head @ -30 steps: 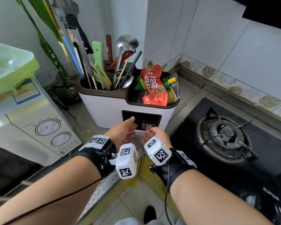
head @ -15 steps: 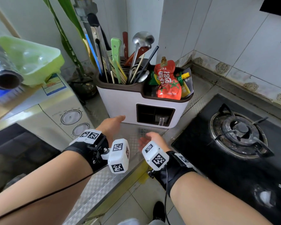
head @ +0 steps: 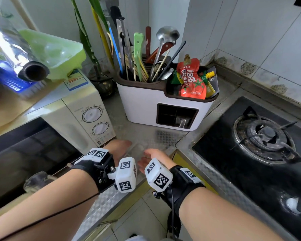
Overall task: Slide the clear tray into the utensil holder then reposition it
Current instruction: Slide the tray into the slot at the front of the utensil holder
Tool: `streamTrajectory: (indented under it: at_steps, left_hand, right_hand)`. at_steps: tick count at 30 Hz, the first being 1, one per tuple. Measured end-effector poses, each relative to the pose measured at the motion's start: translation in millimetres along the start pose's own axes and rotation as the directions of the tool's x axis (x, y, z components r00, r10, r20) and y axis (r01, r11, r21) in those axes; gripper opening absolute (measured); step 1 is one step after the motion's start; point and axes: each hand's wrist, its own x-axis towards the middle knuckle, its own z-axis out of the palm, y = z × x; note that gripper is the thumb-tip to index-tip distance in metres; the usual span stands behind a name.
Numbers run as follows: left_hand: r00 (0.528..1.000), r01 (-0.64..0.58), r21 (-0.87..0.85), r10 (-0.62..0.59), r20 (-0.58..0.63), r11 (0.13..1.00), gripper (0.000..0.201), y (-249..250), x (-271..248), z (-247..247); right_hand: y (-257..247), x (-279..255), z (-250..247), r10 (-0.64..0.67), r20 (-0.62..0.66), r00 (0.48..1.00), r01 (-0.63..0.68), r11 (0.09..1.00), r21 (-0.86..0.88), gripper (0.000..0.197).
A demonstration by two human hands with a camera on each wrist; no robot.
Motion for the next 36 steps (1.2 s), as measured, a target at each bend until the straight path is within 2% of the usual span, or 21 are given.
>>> streamTrajectory:
  at_steps: [4,7,9,11,14,18,20,24,28,36]
  left_hand:
    - [0.995,0.054,-0.074,-0.047,0.089,0.996,0.021,-1.4,-4.7,4.8]
    - [0.992,0.034,-0.104,-0.021,0.122,0.994,0.02,2.8,-4.4,9.4]
    - [0.987,-0.009,-0.118,0.028,0.158,0.993,0.008,9.1,-5.8,14.6]
    - [0.976,-0.064,-0.131,0.089,0.197,0.989,0.014,15.5,-6.6,20.5]
    - [0.962,-0.117,-0.171,0.154,0.227,0.978,0.016,24.6,-7.2,31.9]
    - [0.963,-0.092,-0.237,0.148,0.226,0.967,0.005,36.5,-8.1,42.6]
    - [0.96,-0.083,-0.235,0.141,0.242,0.968,0.01,44.1,-8.0,47.0]
    - [0.962,-0.04,-0.275,0.111,0.248,0.961,0.02,55.9,-5.8,55.5]
    - [0.964,0.017,-0.312,0.067,0.257,0.95,0.032,65.3,-1.5,61.3]
    - [0.961,0.066,-0.439,0.061,0.27,0.896,0.04,76.0,10.5,68.6]
  right_hand:
    - [-4.7,-14.8,1.8,-0.025,0.025,0.999,0.023,0.998,0.061,0.026]
    - [-10.1,-19.0,-4.5,-0.089,0.008,0.996,0.088,0.991,0.102,0.018]
    - [-13.8,-20.5,-10.1,-0.124,-0.018,0.992,0.126,0.981,0.147,0.028]
    - [-18.9,-24.5,-16.5,-0.139,-0.05,0.989,0.146,0.971,0.192,0.038]
    - [-29.8,-30.6,-29.2,-0.177,-0.081,0.981,0.192,0.95,0.248,0.037]
    - [-44.9,-34.1,-48.1,-0.218,-0.113,0.969,0.238,0.946,0.218,0.041]
    - [-51.4,-33.7,-56.1,-0.248,-0.124,0.961,0.269,0.944,0.191,0.037]
    - [-60.0,-34.7,-62.6,-0.253,-0.149,0.956,0.28,0.937,0.208,0.013]
    - [-70.2,-36.9,-64.0,-0.269,-0.13,0.954,0.293,0.93,0.224,0.014]
    - [-86.8,-45.6,-71.6,-0.269,-0.105,0.957,0.287,0.928,0.237,0.011]
